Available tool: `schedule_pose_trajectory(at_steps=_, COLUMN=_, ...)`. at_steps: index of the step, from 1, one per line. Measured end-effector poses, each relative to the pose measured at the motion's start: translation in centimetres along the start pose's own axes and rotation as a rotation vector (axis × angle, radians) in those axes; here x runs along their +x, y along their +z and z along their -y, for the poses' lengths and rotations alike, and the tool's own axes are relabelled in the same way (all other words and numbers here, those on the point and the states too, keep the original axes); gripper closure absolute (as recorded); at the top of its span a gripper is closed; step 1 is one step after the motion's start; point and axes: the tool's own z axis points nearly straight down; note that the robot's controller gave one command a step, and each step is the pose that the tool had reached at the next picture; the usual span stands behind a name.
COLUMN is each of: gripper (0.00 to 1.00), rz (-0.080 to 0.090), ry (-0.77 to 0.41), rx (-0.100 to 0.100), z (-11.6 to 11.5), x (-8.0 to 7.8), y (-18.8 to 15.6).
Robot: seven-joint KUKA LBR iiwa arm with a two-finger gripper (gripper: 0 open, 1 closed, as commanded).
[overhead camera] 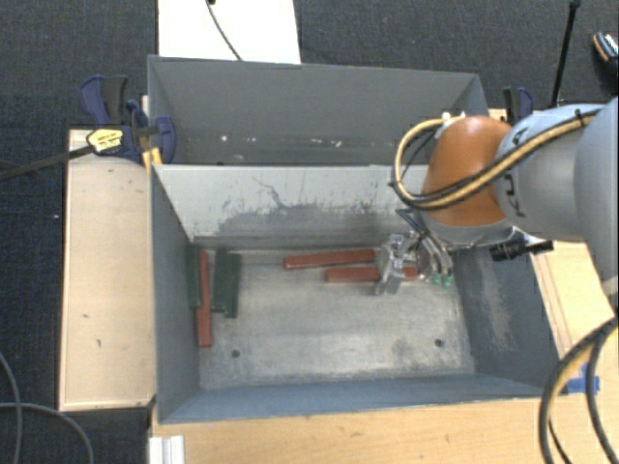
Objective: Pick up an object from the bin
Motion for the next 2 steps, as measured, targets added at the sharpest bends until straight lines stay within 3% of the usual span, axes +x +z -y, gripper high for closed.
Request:
schedule_pose_trajectory(at_steps=1, gripper=1.00, rz=0.000, ry=-0.002, rx=0.000, z=0.0, x=0.0, y=0.0)
schedule_pose_trajectory(at_steps=2, gripper=1.00, rz=0.005, ry=-0.029, rx=0.001, z=4.4, x=0.5, y=-14.4)
